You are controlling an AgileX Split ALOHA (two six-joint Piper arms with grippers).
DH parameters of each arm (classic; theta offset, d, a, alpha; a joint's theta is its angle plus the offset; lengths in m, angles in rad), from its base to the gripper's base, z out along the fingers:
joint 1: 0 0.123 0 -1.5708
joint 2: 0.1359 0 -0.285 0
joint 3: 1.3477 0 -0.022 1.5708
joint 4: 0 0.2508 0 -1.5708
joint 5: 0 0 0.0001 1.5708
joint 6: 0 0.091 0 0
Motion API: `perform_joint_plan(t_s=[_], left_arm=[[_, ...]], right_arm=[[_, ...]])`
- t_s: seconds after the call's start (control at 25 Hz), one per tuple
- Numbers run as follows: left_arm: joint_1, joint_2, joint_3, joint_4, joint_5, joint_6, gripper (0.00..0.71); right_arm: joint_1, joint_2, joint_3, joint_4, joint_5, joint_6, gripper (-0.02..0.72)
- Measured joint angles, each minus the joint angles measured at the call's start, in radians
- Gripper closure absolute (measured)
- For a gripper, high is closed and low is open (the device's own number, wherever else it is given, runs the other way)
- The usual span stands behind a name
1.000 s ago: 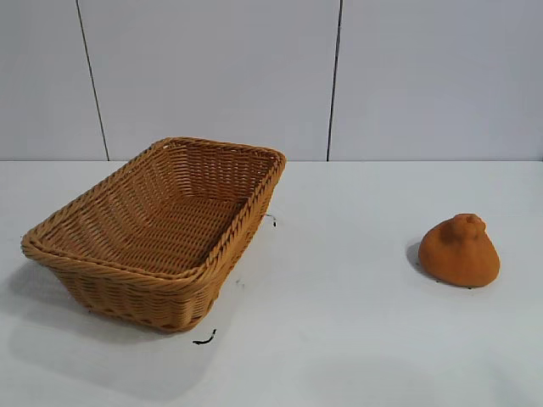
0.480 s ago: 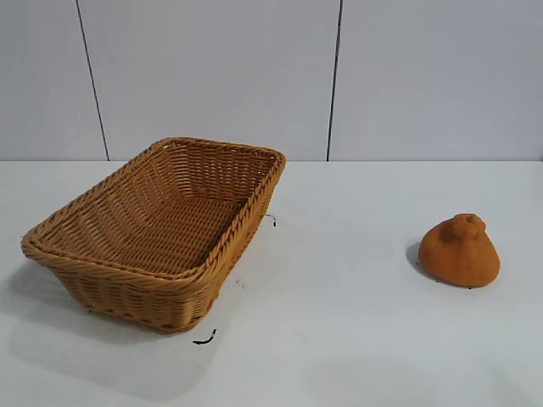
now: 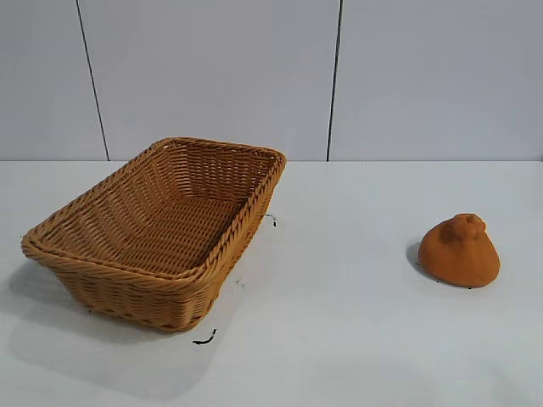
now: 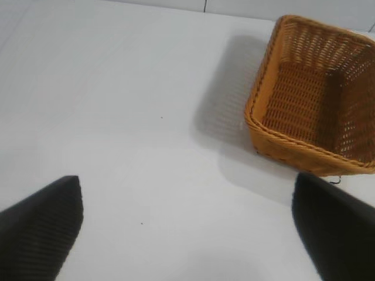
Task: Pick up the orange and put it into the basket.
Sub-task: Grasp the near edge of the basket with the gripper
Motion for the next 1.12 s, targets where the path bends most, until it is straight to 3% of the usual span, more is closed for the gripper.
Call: perform_joint_plan(t_s=[0.28, 0.56, 0.64, 0.8, 1.0, 1.12], left_arm=[[0.0, 0.254, -0.085, -0.054, -0.141, 0.026, 0.014], [0.0, 0.328, -0.101, -0.159, -0.13, 0.012, 0.014], [-0.019, 0.328, -0.102, -0.182, -0.097, -0.01, 0.014], [-0.157, 0.328, -0.102, -0.149, -0.061, -0.11, 0.014], [-0.368, 0.328, -0.102, 0.018, -0.07, -0.438, 0.014], [-0.462, 0.328, -0.102, 0.111, -0.08, -0.652, 0.014]], right_arm=[[0.0, 0.0, 0.0, 0.0, 0.0, 0.0, 0.055], [0.0, 0.0, 0.0, 0.0, 0.0, 0.0, 0.055], [0.0, 0.0, 0.0, 0.0, 0.0, 0.0, 0.055], [0.0, 0.0, 0.0, 0.0, 0.0, 0.0, 0.055], [0.0, 0.0, 0.0, 0.0, 0.0, 0.0, 0.055], [0.0, 0.0, 0.0, 0.0, 0.0, 0.0, 0.055]])
